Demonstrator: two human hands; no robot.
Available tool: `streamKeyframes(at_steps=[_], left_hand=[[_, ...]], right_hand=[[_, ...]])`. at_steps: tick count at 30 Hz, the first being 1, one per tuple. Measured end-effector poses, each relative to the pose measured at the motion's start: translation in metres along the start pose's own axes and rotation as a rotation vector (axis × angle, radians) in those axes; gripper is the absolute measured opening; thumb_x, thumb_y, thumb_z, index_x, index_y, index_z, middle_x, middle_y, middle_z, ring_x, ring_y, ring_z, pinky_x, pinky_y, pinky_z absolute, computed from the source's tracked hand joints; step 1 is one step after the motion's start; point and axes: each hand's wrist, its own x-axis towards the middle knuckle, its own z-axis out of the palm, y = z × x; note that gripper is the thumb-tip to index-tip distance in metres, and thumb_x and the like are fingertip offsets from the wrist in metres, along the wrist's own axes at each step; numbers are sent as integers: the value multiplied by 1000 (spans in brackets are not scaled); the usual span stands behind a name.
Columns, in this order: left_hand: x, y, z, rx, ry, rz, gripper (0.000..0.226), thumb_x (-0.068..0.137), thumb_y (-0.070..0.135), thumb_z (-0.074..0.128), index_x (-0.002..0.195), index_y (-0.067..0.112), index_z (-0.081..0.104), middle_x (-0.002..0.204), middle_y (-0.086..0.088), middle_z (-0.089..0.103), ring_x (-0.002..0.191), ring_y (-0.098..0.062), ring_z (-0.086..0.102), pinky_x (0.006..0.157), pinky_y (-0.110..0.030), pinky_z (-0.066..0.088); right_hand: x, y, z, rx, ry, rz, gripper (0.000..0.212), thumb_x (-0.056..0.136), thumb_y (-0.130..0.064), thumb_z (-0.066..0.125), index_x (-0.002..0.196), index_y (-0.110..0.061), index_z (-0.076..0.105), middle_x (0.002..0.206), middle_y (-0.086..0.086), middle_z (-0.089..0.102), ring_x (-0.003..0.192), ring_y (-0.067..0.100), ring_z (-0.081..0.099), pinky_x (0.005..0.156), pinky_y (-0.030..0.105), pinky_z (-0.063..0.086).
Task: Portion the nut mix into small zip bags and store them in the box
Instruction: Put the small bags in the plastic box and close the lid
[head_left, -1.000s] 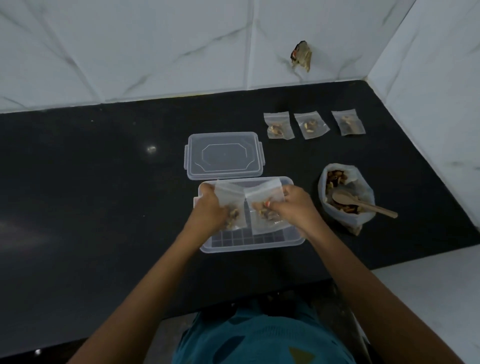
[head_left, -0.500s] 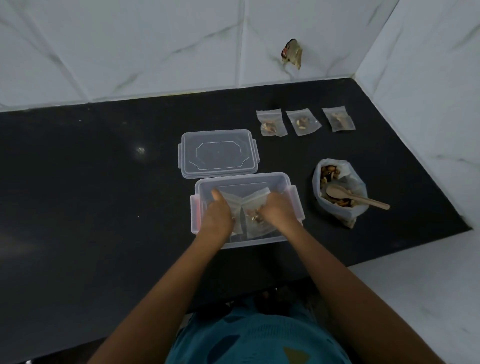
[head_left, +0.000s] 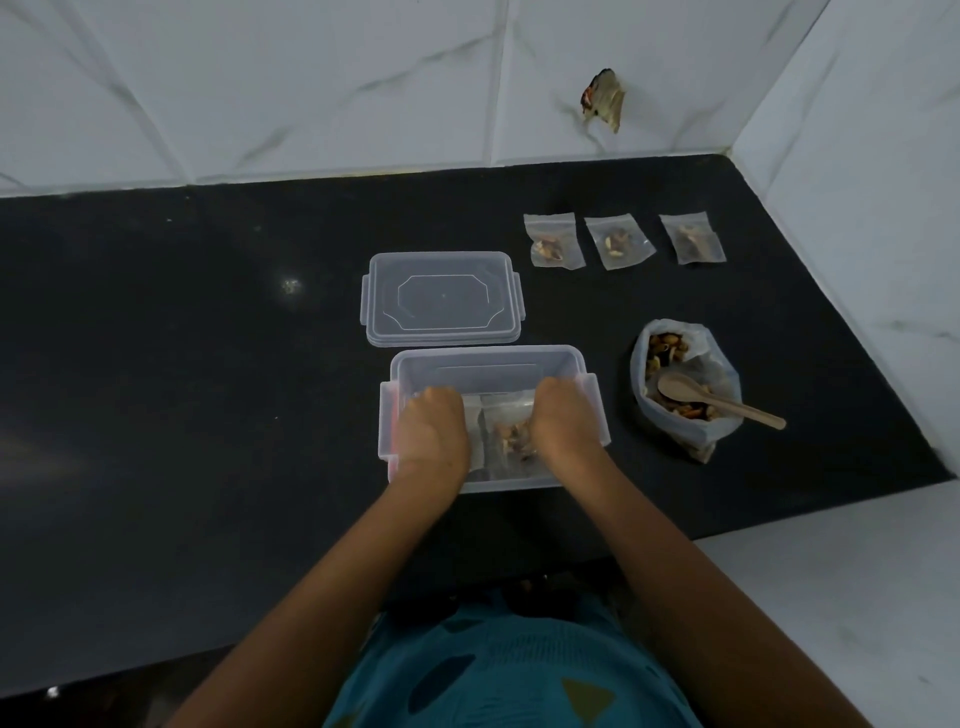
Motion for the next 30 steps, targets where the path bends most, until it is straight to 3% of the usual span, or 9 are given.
streamKeyframes(at_steps=[2, 4, 6, 11, 14, 18, 21, 25, 30], left_hand=[[2, 0, -1, 36, -4, 6, 22, 96, 8, 46, 116, 4, 52, 119, -11, 59, 108, -21, 60, 91, -27, 46], [3, 0, 0, 55, -10, 17, 22, 96, 9, 47, 116, 4, 52, 119, -12, 60, 108, -21, 60, 91, -27, 47], [3, 0, -1, 35, -6, 28, 21, 96, 11, 48, 114, 4, 54, 117, -12, 60, 106, -22, 61, 89, -27, 48], [6, 9, -21, -152, 63, 59, 26, 93, 26, 53, 108, 6, 58, 108, -11, 63, 96, -24, 62, 81, -32, 51], [14, 24, -42, -379, 114, 105, 23, 91, 26, 57, 104, 8, 62, 99, -6, 65, 90, -19, 62, 79, -29, 49], [51, 54, -60, -685, 71, 117, 17, 91, 21, 57, 100, 9, 64, 90, -2, 63, 83, -13, 59, 78, -26, 46], [91, 75, -60, -816, 69, 86, 15, 91, 18, 56, 99, 8, 64, 95, -7, 64, 88, -15, 60, 85, -31, 51], [143, 103, -55, -844, 115, 50, 15, 89, 13, 57, 100, 5, 63, 100, -13, 65, 89, -19, 60, 84, -35, 51], [202, 129, -48, -845, 63, -68, 37, 84, 15, 65, 115, -2, 52, 114, -17, 58, 105, -28, 57, 88, -35, 49]], right_hand=[[1, 2, -1, -95, -43, -60, 24, 95, -3, 39, 111, 6, 53, 117, 22, 56, 112, 33, 51, 95, 35, 39], [9, 4, 0, -111, -55, -77, 20, 95, -6, 43, 111, 0, 54, 116, 15, 58, 102, 25, 56, 72, 22, 45], [15, 5, -5, -122, -56, -51, 14, 94, -10, 50, 105, -6, 56, 111, 10, 60, 85, 18, 56, 54, 20, 40], [21, -1, -41, -35, -32, -204, 11, 90, -14, 58, 94, -6, 64, 91, 9, 67, 83, 20, 67, 78, 35, 56], [33, -5, -67, 65, -16, -242, 6, 88, -13, 60, 83, -14, 63, 87, 4, 68, 81, 17, 67, 78, 36, 56], [57, -9, -94, 91, 45, -245, 4, 89, -18, 60, 89, -18, 63, 88, -2, 64, 82, 11, 63, 73, 29, 52], [86, -6, -105, 127, 76, -219, 7, 88, -21, 61, 93, -18, 65, 89, -3, 63, 83, 11, 60, 73, 28, 47], [137, 4, -116, 183, 97, -204, 14, 87, -21, 62, 100, -15, 66, 97, 0, 64, 89, 12, 57, 78, 30, 45], [206, 22, -122, 258, 153, -110, 24, 86, -21, 63, 108, -12, 62, 108, 4, 64, 99, 18, 59, 77, 29, 43]])
